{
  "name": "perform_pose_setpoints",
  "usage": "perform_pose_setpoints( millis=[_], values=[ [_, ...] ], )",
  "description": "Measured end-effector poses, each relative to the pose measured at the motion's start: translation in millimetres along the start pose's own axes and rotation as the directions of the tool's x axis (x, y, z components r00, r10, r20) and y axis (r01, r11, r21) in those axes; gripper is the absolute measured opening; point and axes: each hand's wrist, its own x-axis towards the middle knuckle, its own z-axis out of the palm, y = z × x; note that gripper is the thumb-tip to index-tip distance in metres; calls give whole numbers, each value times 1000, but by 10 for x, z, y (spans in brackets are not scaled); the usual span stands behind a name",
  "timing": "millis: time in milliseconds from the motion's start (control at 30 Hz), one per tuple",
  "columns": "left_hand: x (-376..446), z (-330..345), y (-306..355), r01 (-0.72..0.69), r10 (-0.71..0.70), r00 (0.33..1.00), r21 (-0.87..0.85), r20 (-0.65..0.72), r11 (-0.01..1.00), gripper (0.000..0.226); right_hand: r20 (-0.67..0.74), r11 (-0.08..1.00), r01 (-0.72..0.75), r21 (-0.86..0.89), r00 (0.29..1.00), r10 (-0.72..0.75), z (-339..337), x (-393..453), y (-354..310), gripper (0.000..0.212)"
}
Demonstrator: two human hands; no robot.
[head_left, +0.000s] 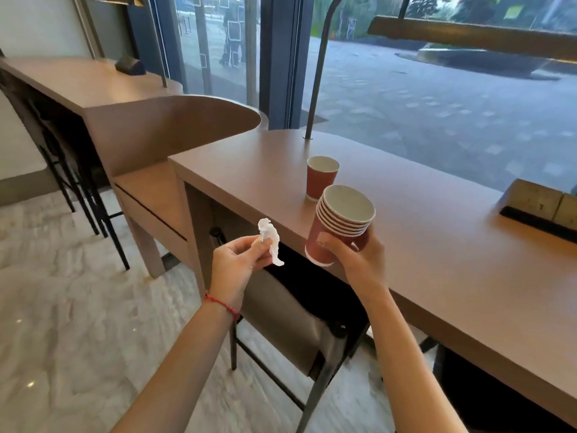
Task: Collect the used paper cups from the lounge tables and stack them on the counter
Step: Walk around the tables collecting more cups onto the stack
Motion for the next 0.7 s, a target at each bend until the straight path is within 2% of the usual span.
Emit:
perform_pose_setpoints(
  millis=[67, 233, 500, 700],
  values=[
    [230, 127, 14, -1, 1, 1000, -26, 11, 1000, 12, -16, 1000, 24, 13, 1000, -23, -8, 321, -15, 68],
    [700, 403, 39, 3, -1, 1000, -87, 19, 996, 8, -30, 995, 87, 45, 996, -86, -17, 1057, -82, 52],
    [1258, 567, 56, 15, -18, 1000, -125, -16, 992, 5, -16, 995, 96, 6, 995, -96, 133, 1878, -135, 50],
    [1523, 530, 35, 33, -35, 999, -126, -14, 991, 15, -27, 995, 86, -54, 996, -87, 292, 2117, -13, 58]
  ],
)
